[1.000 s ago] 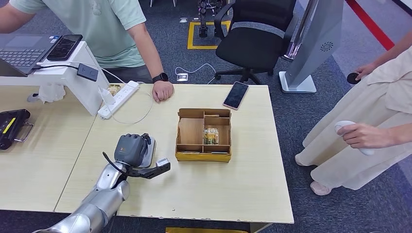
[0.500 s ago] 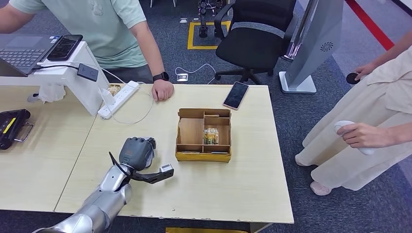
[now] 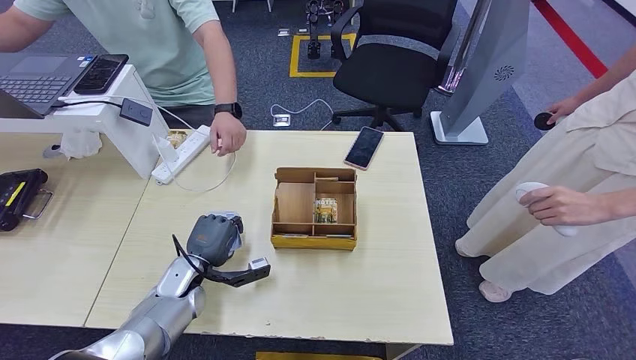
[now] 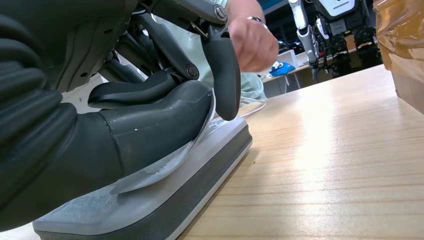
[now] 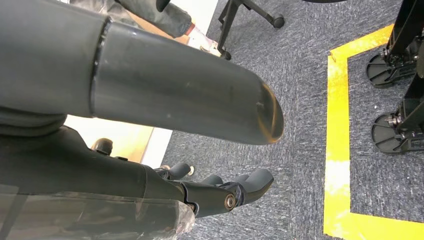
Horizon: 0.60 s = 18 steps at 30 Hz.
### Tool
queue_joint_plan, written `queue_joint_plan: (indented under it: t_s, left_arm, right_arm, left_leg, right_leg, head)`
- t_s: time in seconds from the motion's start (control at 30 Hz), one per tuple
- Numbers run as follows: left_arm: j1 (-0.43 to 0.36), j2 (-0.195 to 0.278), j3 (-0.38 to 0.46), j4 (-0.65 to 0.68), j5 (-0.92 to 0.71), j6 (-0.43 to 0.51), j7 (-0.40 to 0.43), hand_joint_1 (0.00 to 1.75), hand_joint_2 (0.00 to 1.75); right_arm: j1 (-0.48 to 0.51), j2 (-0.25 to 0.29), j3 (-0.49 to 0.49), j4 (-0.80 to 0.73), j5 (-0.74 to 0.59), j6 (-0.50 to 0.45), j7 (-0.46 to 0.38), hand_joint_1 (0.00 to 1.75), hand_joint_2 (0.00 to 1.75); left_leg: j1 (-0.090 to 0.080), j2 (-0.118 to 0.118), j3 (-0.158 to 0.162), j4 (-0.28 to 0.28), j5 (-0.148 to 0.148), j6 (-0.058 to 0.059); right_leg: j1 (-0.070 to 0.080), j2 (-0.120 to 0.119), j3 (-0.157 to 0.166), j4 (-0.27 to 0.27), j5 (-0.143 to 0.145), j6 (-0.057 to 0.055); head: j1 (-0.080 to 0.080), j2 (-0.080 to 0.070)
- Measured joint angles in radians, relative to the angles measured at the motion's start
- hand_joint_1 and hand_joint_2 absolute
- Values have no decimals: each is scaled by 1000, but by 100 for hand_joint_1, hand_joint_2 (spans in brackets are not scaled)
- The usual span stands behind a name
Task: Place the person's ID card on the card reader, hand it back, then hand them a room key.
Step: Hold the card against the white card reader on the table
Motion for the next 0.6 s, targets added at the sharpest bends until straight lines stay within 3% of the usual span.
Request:
queue_joint_plan:
  t_s: [0.6]
  left_arm:
    - [-12,8,-52,10,60,10,13,175,175]
  right_arm:
    - [0,-2,0,0,0,1,-1,0,0]
  left_leg:
    - [0,0,1,0,0,0]
  right_leg:
    - [0,0,0,0,0,0]
  head:
    - [0,0]
